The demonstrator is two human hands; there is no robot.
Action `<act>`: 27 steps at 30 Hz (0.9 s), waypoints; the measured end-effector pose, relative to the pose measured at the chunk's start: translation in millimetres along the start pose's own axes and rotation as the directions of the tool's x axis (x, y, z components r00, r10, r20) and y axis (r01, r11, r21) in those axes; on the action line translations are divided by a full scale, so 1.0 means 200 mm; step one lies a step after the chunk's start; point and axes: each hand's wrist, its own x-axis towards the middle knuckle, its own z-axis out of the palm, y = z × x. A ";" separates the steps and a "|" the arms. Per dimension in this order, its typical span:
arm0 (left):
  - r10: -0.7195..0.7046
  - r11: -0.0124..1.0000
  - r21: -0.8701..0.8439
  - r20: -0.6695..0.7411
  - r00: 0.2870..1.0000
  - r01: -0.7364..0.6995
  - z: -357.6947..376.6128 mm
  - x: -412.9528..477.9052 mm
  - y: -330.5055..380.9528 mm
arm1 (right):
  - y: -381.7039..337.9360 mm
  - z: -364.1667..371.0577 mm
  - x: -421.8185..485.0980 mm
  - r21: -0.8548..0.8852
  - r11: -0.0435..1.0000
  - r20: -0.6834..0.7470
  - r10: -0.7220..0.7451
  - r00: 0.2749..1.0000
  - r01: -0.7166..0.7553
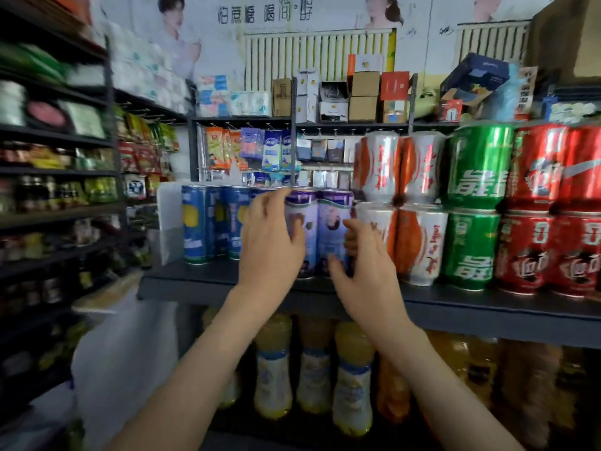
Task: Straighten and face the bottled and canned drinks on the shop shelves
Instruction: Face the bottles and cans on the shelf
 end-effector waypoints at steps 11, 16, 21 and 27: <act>-0.320 0.942 0.124 0.062 0.945 0.311 -0.25 0.15 -0.60 | -0.27 0.43 0.05 -0.073 0.983 -0.073 0.164 0.984 -0.170; -0.443 0.896 0.092 0.230 0.867 0.434 -0.21 0.23 -0.74 | -0.31 0.52 0.07 -0.188 0.967 -0.049 0.167 0.985 -0.174; -0.414 0.909 0.089 0.298 0.860 0.406 -0.20 0.26 -0.80 | -0.30 0.56 0.08 -0.256 0.952 -0.069 0.154 0.986 -0.167; -0.399 0.917 0.134 0.268 0.877 0.376 -0.17 0.25 -0.79 | -0.31 0.59 0.10 -0.277 0.943 -0.075 0.168 0.983 -0.182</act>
